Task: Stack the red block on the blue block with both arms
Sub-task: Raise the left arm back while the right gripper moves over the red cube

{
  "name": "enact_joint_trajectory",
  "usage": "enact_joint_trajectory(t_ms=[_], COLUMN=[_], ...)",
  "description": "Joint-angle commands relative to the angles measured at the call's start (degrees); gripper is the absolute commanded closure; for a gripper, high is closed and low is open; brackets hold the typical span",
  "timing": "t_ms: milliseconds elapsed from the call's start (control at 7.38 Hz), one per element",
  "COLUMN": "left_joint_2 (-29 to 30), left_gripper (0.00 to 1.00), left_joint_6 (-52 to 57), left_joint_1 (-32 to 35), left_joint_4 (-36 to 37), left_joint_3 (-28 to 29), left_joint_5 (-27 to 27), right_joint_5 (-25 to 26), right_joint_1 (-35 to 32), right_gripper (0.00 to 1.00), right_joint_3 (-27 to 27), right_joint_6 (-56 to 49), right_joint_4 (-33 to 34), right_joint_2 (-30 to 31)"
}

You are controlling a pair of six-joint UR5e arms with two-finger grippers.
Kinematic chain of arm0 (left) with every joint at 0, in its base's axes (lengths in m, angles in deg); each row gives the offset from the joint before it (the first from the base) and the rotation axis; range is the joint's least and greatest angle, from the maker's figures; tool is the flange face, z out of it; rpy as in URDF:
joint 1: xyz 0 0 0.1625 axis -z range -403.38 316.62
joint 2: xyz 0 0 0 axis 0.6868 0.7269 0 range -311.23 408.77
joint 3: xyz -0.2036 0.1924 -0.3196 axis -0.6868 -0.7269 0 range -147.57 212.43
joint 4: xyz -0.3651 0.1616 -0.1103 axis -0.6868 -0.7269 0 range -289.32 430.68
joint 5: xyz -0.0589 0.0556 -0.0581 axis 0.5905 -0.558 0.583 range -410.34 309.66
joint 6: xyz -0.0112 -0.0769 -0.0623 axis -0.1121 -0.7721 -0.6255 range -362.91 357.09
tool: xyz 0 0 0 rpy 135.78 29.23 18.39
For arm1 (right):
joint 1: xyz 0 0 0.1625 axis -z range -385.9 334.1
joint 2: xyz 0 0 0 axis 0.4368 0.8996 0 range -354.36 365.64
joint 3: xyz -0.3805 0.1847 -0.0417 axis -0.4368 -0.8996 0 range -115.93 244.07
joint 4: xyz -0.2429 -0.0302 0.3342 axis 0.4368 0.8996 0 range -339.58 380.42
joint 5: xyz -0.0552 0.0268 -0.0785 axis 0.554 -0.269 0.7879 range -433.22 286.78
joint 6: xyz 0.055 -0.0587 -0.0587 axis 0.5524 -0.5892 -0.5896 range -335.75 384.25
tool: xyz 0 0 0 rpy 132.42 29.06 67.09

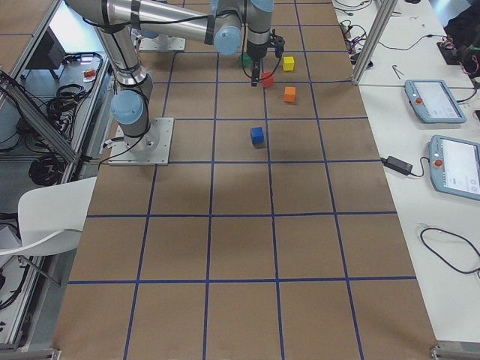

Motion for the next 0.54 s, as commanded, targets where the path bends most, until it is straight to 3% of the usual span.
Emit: enact_joint_trajectory(t_ms=[0,406], left_joint_2=[-5.76,-4.28], left_gripper=[0.00,0.00], left_joint_6=[4.20,4.28], left_joint_1=[-2.11,-2.03], left_joint_4=[-3.68,-2.10], left_joint_3=[-0.10,0.08], left_joint_5=[-1.80,-1.53], right_joint_5=[-3.91,-3.92], right_joint_1=[-2.30,-8.61], right_gripper=[0.00,0.00], right_joint_3=[-0.13,-0.48], right_joint_6=[0.17,0.17], right_joint_4=[3.53,19.34], right_joint_2=[-2.89,-10.08])
